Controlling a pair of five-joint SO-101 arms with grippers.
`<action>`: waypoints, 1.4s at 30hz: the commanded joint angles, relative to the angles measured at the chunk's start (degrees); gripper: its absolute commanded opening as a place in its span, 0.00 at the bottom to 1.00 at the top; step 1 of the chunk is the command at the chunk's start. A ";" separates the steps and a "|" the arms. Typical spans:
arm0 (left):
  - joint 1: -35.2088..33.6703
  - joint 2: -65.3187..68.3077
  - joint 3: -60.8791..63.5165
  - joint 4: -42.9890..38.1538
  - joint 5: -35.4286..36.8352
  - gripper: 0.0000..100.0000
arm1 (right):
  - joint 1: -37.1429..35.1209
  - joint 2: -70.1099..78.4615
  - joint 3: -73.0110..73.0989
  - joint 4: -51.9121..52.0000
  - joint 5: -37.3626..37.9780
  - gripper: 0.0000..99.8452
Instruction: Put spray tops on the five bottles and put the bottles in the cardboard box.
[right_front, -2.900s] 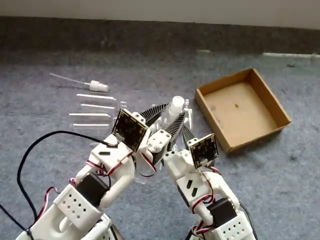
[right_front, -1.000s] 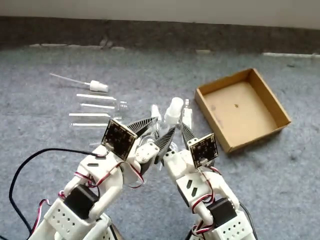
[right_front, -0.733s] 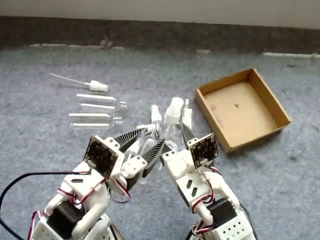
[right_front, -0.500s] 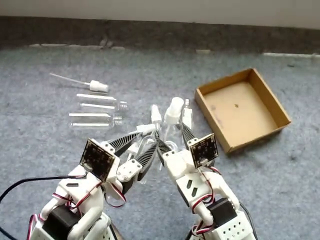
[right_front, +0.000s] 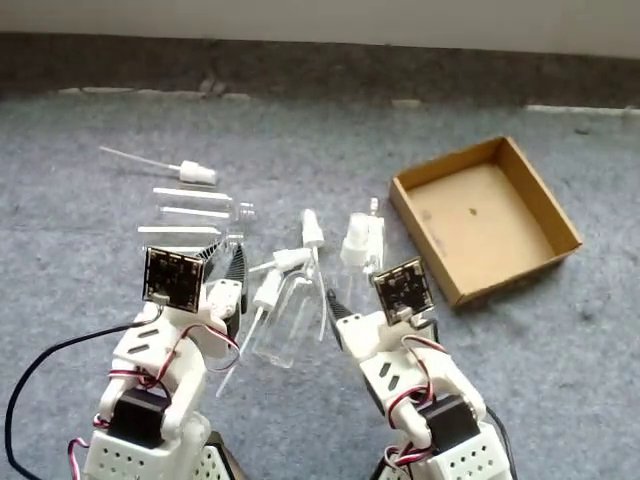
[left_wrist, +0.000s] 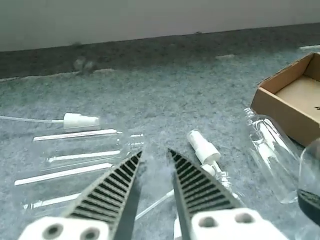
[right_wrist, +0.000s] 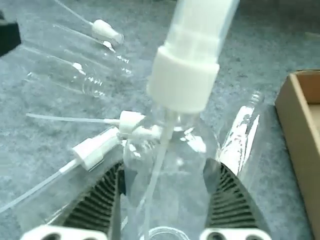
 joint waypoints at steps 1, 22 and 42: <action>-0.84 -0.40 1.98 -4.66 0.53 0.04 | 8.22 -1.10 -6.73 0.22 2.29 0.10; 9.19 -0.40 5.05 -5.01 0.26 0.04 | 15.16 -1.01 -8.31 -10.51 12.57 0.10; 28.79 -0.40 8.92 -9.32 0.53 0.04 | -15.16 -1.01 -7.60 -28.09 12.57 0.09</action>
